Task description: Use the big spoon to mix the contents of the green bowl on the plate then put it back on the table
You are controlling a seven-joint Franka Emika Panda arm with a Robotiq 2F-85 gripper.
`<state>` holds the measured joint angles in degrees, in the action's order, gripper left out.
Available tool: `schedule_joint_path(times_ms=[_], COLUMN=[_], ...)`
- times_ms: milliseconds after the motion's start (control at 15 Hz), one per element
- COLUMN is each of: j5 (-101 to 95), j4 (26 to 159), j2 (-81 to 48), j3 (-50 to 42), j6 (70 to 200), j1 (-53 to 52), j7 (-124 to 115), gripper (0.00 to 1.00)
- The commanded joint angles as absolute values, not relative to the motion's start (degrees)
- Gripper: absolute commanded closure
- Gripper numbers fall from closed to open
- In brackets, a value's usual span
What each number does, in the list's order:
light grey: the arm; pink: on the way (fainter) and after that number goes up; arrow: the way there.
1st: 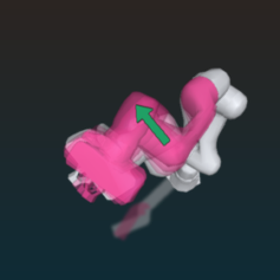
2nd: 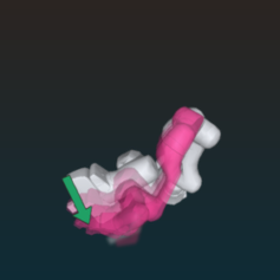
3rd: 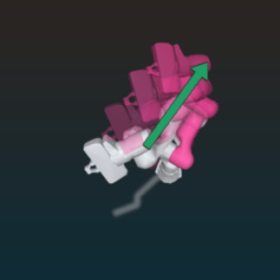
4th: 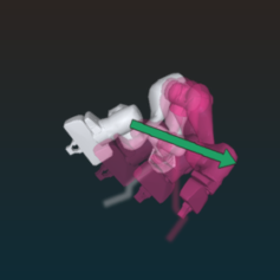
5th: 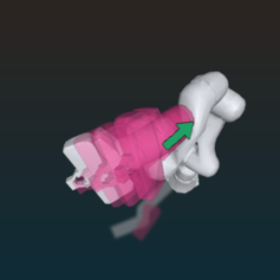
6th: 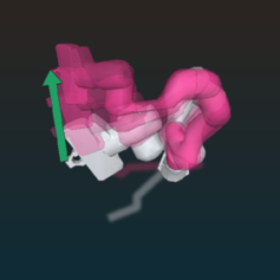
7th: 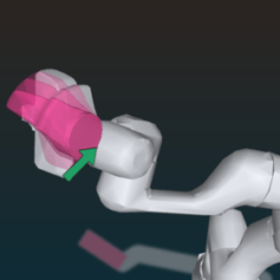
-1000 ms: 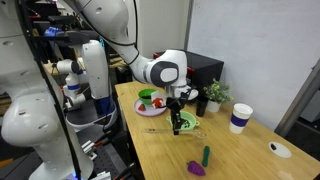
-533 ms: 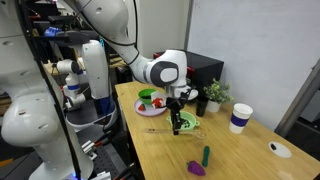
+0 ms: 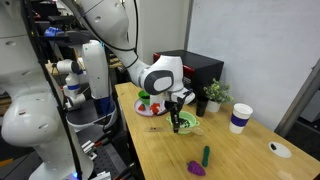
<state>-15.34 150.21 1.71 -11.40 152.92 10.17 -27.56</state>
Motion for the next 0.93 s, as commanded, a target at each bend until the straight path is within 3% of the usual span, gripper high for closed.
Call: schedule_joint_path(times_ms=[0, 867], j5=[-8.63, 3.76], j4=[153.55, 154.64], j2=[0.10, -6.06], j3=[-11.22, -12.64], j6=[161.10, 169.28], j1=[10.58, 11.27], j7=[-22.22, -11.64], gripper=[0.94, 0.94])
